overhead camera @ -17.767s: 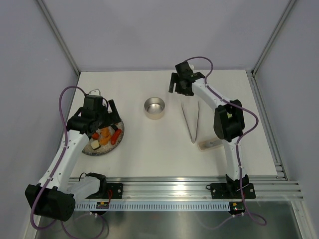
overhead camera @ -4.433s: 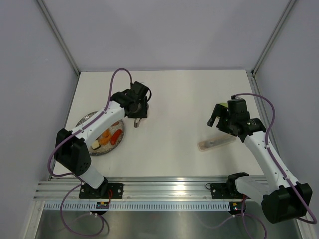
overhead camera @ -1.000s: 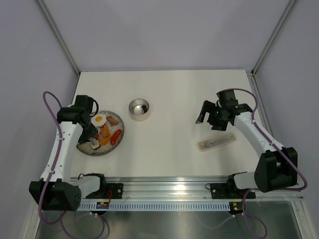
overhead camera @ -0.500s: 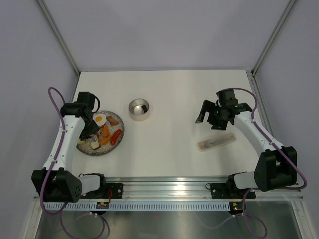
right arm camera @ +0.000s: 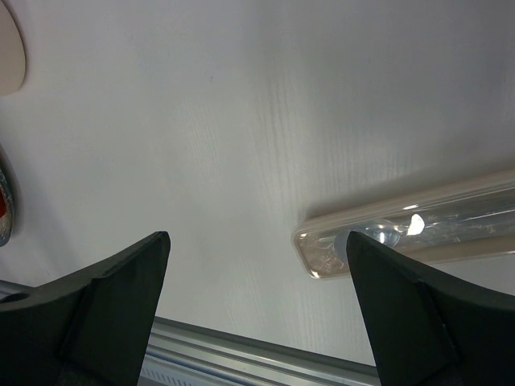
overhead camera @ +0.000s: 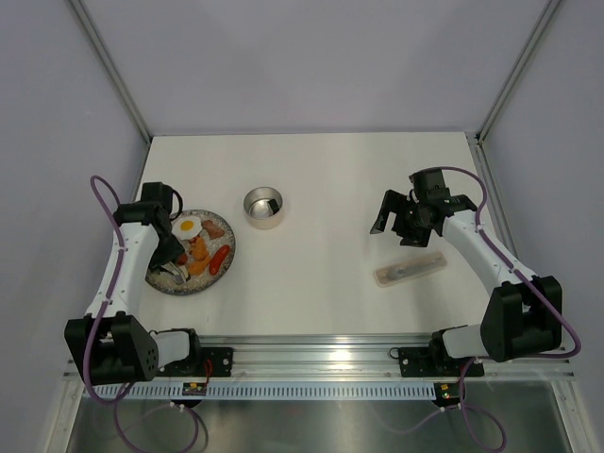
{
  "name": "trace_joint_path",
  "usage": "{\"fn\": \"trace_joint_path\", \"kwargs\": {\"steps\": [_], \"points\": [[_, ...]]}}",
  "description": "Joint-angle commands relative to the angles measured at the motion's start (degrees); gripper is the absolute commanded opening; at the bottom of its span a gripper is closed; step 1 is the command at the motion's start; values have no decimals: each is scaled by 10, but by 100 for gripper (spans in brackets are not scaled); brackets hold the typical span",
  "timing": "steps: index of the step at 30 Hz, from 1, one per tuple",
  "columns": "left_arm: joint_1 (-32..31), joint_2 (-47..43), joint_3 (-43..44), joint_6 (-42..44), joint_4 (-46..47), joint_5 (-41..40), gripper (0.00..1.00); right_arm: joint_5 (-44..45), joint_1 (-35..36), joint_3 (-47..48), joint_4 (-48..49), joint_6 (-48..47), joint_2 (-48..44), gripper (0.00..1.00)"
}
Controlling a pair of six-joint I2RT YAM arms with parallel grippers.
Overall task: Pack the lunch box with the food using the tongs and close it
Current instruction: Pick up the fake food from the plate.
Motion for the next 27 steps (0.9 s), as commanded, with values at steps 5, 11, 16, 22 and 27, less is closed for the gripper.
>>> {"fn": "trace_joint_path", "kwargs": {"steps": [5, 11, 16, 22, 27], "points": [[18, -1, -17, 25, 47, 38, 33, 2, -2, 16, 1, -8, 2, 99], [17, -15, -4, 27, 33, 40, 14, 2, -2, 15, 1, -8, 0, 99], [18, -21, 11, 27, 20, 48, 6, 3, -2, 16, 0, -9, -2, 100], [18, -30, 54, 32, -14, 41, 0, 1, -2, 14, 2, -9, -3, 99], [18, -43, 90, 36, -39, 40, 0, -3, -2, 14, 4, -9, -1, 100]]}}
